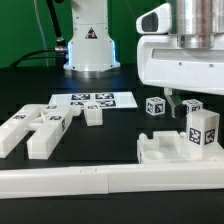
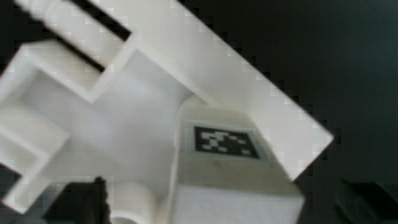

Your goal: Assemble chair

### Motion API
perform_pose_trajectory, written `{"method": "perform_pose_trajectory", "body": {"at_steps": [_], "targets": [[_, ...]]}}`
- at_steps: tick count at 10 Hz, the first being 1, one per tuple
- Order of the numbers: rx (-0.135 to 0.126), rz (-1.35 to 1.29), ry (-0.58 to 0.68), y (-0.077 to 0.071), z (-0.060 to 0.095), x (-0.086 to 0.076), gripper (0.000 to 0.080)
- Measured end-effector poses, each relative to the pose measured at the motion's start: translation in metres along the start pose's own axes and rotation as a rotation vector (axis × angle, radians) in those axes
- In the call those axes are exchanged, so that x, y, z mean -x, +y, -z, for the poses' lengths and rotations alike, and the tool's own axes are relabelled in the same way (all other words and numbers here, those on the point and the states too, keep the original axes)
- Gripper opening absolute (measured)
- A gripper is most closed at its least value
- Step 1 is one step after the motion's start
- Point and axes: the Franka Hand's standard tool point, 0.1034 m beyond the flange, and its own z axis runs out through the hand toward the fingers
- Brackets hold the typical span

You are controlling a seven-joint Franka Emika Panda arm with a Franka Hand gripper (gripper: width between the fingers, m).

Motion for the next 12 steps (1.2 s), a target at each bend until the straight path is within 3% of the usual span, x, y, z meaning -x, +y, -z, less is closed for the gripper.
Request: {"method": "perform_pose_trajectory", "body": {"at_steps": [5,12], "targets": [[-0.001,0.484,0.002,-0.0006,0.0004,-0.0021,0.0649],[0.011,0.946,0.003,0.0024,-0.0011,-0.0037,0.0649]]}}
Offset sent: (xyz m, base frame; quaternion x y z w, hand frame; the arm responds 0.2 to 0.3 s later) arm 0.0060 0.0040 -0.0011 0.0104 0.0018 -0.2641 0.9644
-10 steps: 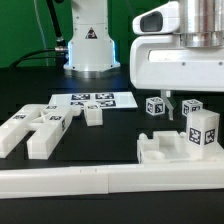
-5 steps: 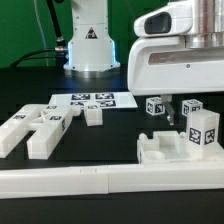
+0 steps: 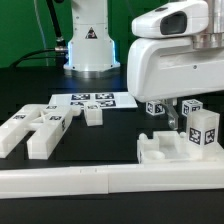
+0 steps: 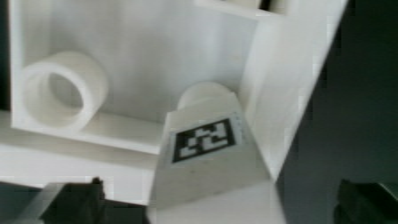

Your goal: Assemble chair

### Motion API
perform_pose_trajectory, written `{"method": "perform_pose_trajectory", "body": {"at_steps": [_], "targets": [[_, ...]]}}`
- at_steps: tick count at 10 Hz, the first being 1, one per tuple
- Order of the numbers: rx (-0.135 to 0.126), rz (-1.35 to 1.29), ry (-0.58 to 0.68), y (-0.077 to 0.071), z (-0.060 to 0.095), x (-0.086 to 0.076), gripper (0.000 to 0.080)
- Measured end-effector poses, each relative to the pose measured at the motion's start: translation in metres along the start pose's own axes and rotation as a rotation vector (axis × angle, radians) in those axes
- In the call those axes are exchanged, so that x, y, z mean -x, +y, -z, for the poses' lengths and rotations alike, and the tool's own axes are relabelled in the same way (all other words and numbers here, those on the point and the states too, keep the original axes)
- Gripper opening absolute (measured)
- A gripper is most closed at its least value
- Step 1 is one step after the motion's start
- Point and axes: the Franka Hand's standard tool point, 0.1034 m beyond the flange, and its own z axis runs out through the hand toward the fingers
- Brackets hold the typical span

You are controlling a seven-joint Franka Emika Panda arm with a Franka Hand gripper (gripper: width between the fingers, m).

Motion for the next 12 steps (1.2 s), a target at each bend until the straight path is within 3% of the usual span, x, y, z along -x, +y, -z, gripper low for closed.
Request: {"method": "perform_pose_trajectory", "body": {"at_steps": [4,6,8,12], "targets": [[0.003,0.079,0.01,0.0015,-0.0007,-0.0006,0.0638],[0.002,0.041,0.01,0.0014,-0.0007,-0.0006,0.0288],[0.0,-0.003,0.01,0.0012,-0.0007,-0.0006,0.0289],[-0.002,-0.384,0.012,0.0014,-0.0006,-0.0008,0.0289]]}}
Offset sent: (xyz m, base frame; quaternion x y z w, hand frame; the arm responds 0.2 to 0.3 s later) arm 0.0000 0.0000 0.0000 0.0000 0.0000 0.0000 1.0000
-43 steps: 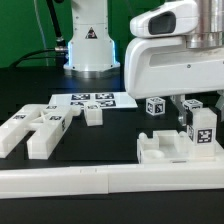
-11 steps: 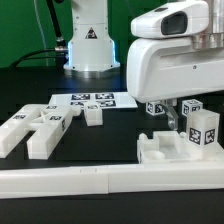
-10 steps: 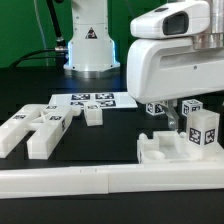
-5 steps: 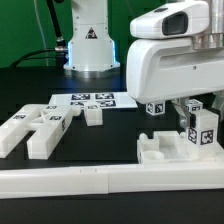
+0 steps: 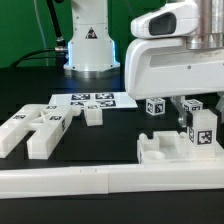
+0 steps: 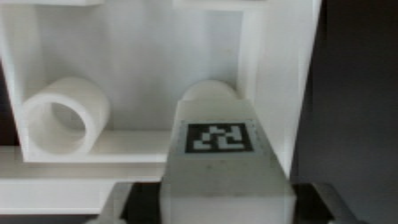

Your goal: Assemble chair

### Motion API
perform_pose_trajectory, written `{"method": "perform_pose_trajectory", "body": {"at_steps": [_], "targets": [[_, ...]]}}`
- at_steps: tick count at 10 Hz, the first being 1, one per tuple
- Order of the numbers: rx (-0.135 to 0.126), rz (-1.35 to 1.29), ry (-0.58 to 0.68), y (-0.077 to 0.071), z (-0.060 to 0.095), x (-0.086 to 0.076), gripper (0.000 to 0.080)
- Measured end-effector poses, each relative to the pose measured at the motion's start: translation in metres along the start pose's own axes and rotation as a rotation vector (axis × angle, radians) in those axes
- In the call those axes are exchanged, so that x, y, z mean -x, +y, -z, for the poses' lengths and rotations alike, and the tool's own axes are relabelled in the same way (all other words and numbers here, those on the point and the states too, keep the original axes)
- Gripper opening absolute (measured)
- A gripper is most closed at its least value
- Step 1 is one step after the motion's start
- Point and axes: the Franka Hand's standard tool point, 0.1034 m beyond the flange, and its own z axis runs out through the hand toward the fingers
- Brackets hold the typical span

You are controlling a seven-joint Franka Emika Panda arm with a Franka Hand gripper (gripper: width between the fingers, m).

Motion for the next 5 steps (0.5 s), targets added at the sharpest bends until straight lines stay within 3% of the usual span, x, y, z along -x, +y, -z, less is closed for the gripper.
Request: {"method": "perform_pose_trajectory", "body": {"at_steps": [5], "targets": [[0.001,-0.492,0.01,-0.0004,0.0,0.0004,0.0291]]}}
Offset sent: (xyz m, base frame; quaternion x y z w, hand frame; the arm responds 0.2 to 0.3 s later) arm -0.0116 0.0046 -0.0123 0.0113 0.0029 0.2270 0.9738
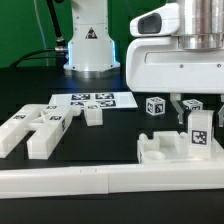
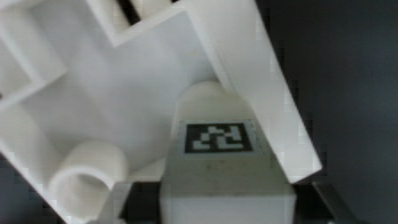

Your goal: Assemble chair

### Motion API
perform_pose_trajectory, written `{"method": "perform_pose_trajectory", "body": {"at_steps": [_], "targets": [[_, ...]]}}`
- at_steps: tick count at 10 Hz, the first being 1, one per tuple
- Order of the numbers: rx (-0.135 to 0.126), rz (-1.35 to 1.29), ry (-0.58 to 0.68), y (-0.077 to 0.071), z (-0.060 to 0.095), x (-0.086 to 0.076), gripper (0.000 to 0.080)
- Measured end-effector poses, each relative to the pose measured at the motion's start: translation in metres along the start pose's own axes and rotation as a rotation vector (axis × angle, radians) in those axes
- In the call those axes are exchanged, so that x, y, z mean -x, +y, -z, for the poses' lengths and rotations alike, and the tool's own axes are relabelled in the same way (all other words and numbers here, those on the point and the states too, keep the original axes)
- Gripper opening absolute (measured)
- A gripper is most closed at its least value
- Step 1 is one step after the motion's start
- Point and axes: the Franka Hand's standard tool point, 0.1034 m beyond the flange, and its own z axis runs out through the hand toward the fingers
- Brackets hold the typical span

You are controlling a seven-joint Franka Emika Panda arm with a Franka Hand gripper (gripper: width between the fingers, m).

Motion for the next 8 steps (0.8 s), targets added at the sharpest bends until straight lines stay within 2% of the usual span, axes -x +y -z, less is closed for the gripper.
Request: {"method": "perform_pose_trajectory", "body": {"at_steps": [4,7,8], "targets": [[-0.012,-0.392,-0.015,-0.0006,-0.0001,0.0009,0.0291],[-0.014,-0.419,-0.018,-0.0006,-0.0002,0.0007,0.0291],[-0.014,-0.388,-0.018,-0.0006,-0.0002,0.0007,0.0541]]}}
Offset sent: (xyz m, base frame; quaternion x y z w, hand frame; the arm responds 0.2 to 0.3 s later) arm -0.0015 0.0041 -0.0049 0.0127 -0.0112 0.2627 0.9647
